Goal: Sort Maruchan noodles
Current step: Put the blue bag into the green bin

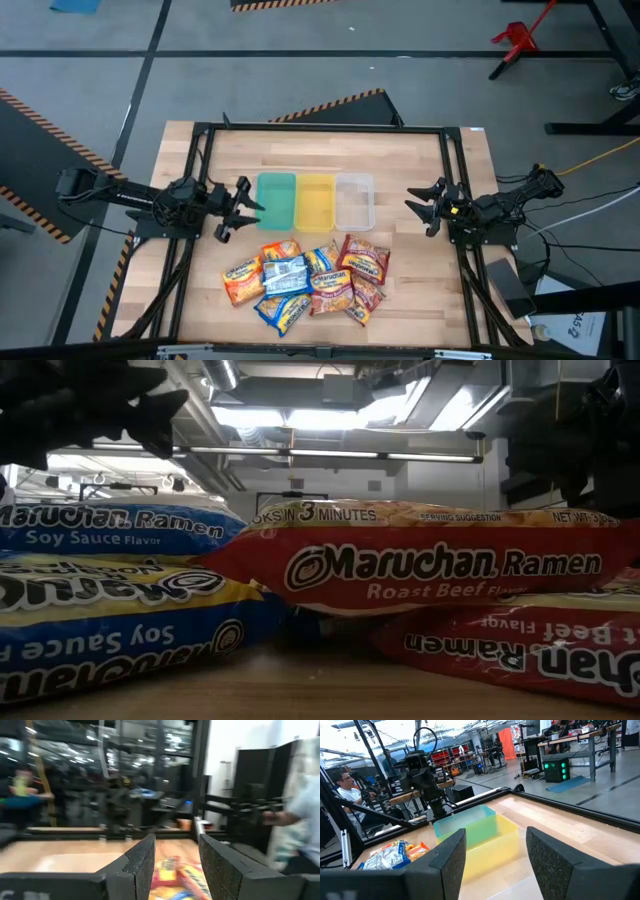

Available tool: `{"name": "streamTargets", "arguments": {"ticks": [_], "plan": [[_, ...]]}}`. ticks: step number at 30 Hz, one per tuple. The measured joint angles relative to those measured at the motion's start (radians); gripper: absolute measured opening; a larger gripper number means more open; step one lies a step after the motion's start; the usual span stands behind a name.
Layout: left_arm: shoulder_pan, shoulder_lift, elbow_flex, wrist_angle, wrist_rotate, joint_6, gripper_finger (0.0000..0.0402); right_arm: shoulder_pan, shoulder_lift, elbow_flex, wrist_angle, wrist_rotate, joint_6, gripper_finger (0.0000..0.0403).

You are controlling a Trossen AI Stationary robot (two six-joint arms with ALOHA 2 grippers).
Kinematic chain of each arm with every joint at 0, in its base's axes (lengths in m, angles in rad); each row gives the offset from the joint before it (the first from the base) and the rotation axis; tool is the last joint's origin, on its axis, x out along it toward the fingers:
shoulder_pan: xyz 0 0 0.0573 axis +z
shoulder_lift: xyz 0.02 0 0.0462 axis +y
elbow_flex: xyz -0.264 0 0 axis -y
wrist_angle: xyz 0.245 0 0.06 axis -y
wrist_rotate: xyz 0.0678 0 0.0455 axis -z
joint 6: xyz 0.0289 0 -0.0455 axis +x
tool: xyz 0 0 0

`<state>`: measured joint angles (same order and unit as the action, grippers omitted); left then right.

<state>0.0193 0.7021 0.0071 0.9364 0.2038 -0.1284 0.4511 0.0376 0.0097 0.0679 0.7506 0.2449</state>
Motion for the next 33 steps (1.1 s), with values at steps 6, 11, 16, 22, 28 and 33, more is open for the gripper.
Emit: {"name": "streamTargets", "arguments": {"ticks": [6, 11, 16, 22, 28, 33], "plan": [[0.000, 0.000, 0.000, 0.007, -0.038, -0.154, 0.0147, 0.000, 0.000, 0.000, 0.000, 0.000, 0.000, 0.0193], [0.000, 0.000, 0.000, 0.048, -0.102, -0.158, 0.0147, 0.000, 0.000, 0.000, 0.002, 0.000, 0.000, 0.0193], [0.000, 0.000, 0.000, 0.135, -0.119, -0.206, 0.0147, 0.000, 0.000, -0.001, 0.007, 0.019, 0.019, 0.0193], [0.000, -0.001, 0.002, 0.207, -0.121, -0.206, 0.0147, 0.000, 0.000, -0.001, 0.024, 0.044, 0.049, 0.0193], [-0.001, -0.003, 0.144, 0.152, -0.265, -0.328, 0.0147, 0.000, 0.000, -0.002, 0.099, 0.080, 0.149, 0.0193], [-0.033, 0.033, 0.489, -0.583, -0.173, -0.373, 0.0147, 0.000, 0.000, -0.002, 0.088, 0.103, 0.148, 0.0193]]}}
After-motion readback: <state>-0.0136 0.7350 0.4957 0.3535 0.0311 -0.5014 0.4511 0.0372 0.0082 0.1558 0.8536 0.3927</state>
